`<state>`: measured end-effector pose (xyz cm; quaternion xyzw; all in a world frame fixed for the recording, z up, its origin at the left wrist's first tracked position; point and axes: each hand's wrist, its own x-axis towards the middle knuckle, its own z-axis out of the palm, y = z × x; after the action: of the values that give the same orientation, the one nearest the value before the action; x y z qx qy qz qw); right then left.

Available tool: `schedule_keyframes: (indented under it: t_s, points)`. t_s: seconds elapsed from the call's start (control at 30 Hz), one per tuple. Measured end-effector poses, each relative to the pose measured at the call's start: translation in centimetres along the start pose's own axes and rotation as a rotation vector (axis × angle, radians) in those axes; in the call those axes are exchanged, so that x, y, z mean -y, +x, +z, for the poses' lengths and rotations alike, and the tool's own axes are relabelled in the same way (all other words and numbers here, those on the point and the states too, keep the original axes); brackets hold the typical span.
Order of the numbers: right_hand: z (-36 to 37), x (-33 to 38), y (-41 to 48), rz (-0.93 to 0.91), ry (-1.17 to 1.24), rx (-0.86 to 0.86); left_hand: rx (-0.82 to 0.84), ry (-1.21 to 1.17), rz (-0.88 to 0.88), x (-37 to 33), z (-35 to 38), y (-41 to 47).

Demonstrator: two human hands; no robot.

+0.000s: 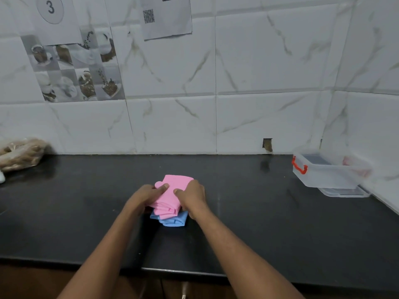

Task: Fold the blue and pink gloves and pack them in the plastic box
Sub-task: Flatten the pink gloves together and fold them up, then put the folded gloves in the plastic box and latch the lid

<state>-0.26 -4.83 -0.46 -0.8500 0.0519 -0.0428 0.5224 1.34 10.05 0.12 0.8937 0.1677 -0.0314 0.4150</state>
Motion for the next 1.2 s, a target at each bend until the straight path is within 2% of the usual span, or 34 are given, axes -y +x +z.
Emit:
schedule_keyframes:
  t_s: [0.13,0.23,0.27,0.33,0.4,0.43,0.53,0.6,0.73,0.87,0.93,1.03,1.2]
  points:
    - [1.3,0.0,-1.0,0.012,-0.008,0.036,-0.015,-0.122,-0.002,1.6,0.1,0.9]
    - [1.6,0.9,-0.8,0.017,-0.092,0.036,-0.174,0.056,0.031,1.2,0.3,0.5]
    - [1.5,1.2,-0.8,0.02,-0.129,0.009,-0.265,0.14,0.124,0.9,0.4,0.2]
    - [1.4,1.4,-0.8,0.013,-0.209,-0.027,-0.4,0.358,0.443,0.0,0.8,-0.4]
    - [1.5,1.1,-1.2,0.012,-0.261,-0.014,-0.315,0.519,0.665,-0.4,1.7,-0.6]
    - [1.2,1.0,-1.4,-0.003,-0.27,0.001,-0.227,0.557,0.684,-0.4,2.3,-0.6]
    - [-1.9,0.3,-1.4,-0.106,-0.325,0.15,-0.023,0.645,0.66,0.4,3.4,0.2]
    - [-6.1,-1.1,-0.4,-0.104,-0.374,0.12,0.032,0.737,0.65,0.5,3.4,0.9]
    - [-18.1,-5.5,2.4,-0.141,-0.698,-0.263,0.096,0.836,0.617,0.1,3.7,0.8]
    - [-29.7,-10.0,5.1,-0.013,-1.055,-0.527,0.108,0.856,0.586,0.2,3.8,0.3]
    - [-33.2,-12.1,6.1,0.041,-1.135,-0.486,0.132,0.862,0.569,-0.4,3.7,0.1]
    - [-35.3,-14.0,7.2,0.023,-1.214,-0.342,0.144,0.87,0.549,-1.5,2.8,-0.3]
    - [-34.9,-12.9,6.9,-0.182,-1.165,-0.396,0.053,0.664,0.611,-3.2,1.2,-1.3]
